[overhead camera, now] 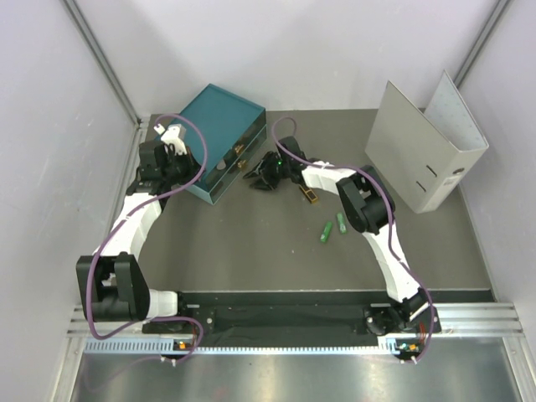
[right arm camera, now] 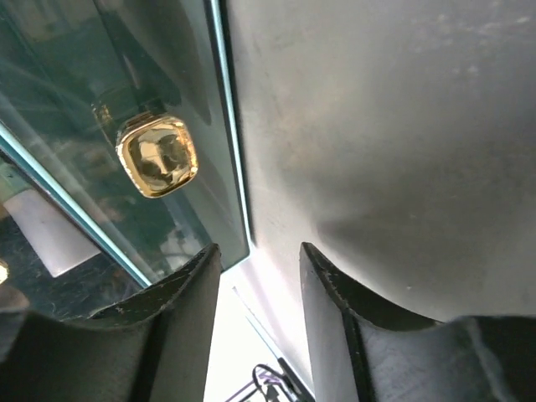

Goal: Organize the makeup

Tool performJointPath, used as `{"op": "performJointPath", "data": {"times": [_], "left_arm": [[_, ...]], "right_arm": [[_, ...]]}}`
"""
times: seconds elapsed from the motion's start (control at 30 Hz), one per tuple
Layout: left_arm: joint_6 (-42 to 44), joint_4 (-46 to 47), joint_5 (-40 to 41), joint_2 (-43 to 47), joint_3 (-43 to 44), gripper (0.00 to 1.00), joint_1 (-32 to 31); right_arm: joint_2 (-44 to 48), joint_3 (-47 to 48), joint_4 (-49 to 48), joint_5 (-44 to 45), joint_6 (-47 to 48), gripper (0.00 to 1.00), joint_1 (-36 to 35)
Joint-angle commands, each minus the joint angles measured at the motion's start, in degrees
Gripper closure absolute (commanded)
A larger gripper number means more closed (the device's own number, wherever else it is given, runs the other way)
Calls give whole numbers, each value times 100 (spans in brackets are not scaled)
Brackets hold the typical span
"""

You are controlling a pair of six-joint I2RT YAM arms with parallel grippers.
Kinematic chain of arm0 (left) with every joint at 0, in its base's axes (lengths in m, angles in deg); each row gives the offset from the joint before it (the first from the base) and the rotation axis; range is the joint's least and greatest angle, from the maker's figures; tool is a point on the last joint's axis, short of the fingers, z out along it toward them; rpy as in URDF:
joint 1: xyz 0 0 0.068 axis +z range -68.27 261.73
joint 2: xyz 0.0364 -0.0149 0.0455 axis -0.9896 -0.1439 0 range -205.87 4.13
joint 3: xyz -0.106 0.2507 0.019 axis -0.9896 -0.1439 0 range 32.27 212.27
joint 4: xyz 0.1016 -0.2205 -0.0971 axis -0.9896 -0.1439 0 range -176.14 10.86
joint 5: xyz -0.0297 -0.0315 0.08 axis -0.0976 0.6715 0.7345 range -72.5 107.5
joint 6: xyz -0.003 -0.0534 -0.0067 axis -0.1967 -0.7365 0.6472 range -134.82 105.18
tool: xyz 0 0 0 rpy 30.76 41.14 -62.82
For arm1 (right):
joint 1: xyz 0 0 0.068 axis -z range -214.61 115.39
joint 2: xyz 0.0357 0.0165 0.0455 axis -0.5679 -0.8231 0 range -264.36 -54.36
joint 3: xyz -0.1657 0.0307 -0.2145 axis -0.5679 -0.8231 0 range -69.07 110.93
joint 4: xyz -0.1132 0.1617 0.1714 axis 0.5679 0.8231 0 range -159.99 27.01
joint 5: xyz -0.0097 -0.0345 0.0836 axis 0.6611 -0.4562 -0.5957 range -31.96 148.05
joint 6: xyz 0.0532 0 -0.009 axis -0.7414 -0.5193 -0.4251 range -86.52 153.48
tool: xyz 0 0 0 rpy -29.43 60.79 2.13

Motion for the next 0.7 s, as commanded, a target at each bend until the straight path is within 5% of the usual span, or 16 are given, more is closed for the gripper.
{"op": "performJointPath", "data": {"times": [0.0, 0.27, 0.67], "left_arm": [[143, -1828, -73, -231, -314, 100, -80], [143, -1845, -72, -240, -306, 100, -80], [143, -1863, -64, -275, -270, 100, -80]], "right_arm": [[436, -442, -1029, 9, -225, 55, 55], [401, -1420, -3253, -26, -1069, 53, 82], [-82, -1007, -4063, 44, -1508, 50, 82]]}}
